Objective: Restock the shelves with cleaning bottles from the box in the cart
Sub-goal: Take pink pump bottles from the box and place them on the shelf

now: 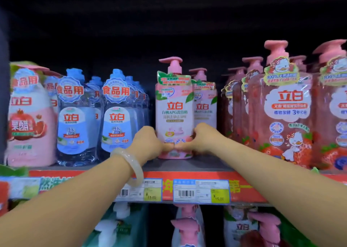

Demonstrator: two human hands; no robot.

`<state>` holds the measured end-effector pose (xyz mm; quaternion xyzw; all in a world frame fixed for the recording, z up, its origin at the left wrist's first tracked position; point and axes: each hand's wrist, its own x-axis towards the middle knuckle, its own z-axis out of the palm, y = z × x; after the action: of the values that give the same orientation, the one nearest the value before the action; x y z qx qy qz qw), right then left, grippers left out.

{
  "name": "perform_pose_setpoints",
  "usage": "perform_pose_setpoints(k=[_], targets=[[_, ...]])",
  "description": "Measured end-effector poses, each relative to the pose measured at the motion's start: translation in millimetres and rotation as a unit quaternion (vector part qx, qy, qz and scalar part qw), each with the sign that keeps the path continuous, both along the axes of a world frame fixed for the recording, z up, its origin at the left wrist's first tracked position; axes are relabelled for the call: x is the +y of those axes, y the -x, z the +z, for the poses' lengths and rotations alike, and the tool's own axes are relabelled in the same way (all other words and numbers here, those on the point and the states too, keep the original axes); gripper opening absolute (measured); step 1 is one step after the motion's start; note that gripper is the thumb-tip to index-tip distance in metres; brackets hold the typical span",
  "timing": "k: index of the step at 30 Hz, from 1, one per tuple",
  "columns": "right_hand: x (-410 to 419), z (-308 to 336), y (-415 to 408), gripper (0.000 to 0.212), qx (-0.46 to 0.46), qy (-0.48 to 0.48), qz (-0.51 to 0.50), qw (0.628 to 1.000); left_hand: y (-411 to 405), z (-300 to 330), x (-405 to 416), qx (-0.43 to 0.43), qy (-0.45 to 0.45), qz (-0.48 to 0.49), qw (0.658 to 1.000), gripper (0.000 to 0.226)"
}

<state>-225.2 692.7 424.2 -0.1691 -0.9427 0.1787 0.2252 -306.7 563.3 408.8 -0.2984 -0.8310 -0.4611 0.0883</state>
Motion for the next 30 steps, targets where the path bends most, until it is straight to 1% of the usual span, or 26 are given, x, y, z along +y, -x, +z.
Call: perform_pose_setpoints(k=[1, 4, 6, 7, 9, 12, 14, 16, 18, 20, 24, 27, 29, 30], targets=[[-4, 2, 3, 0.05, -0.003, 0.0, 0.0, 1.0, 1, 0, 2, 0.007, 0.011, 0.019, 1.0, 0.046], [-6, 4, 17, 0.048, -0.002, 0.02, 0.007, 1.0, 1, 4, 8, 0.042, 0.069, 0.054, 0.995, 0.028], [-6, 6, 25, 0.049, -0.007, 0.018, -0.002, 1.0, 3, 8, 14, 0.064, 0.117, 0.077, 0.988, 0.02], [-5, 6, 30, 0.052, -0.012, 0.02, -0.013, 1.0, 4, 11, 17, 0.069, 0.137, 0.088, 0.984, 0.022], [-2, 7, 40, 0.056, -0.023, 0.025, -0.036, 0.999, 4, 13, 20, 0.075, 0.141, 0.106, 0.982, 0.028], [9, 5, 53, 0.057, -0.025, 0.023, -0.061, 0.998, 9, 19, 23, 0.078, 0.184, 0.094, 0.975, 0.031], [18, 1, 58, 0.053, -0.006, 0.045, -0.064, 0.997, 9, 22, 23, 0.068, 0.185, 0.092, 0.976, 0.033], [28, -4, 60, 0.046, 0.013, 0.069, -0.052, 0.996, 17, 20, 26, 0.057, 0.167, 0.102, 0.979, 0.033], [35, -8, 61, 0.042, 0.023, 0.082, -0.046, 0.995, 25, 14, 27, 0.075, 0.159, 0.107, 0.979, 0.035], [38, -10, 62, 0.041, 0.03, 0.094, -0.049, 0.994, 28, 11, 28, 0.064, 0.136, 0.114, 0.982, 0.038], [40, -14, 61, 0.04, 0.029, 0.107, -0.04, 0.993, 24, 11, 29, 0.041, 0.116, 0.128, 0.984, 0.046], [40, -15, 61, 0.041, 0.031, 0.115, -0.042, 0.992, 27, 11, 31, 0.024, 0.124, 0.125, 0.984, 0.041], [40, -15, 64, 0.043, 0.031, 0.111, -0.049, 0.992, 27, 11, 33, 0.025, 0.137, 0.121, 0.983, 0.045], [41, -15, 65, 0.043, 0.03, 0.105, -0.055, 0.993, 28, 12, 34, 0.025, 0.14, 0.118, 0.983, 0.043]])
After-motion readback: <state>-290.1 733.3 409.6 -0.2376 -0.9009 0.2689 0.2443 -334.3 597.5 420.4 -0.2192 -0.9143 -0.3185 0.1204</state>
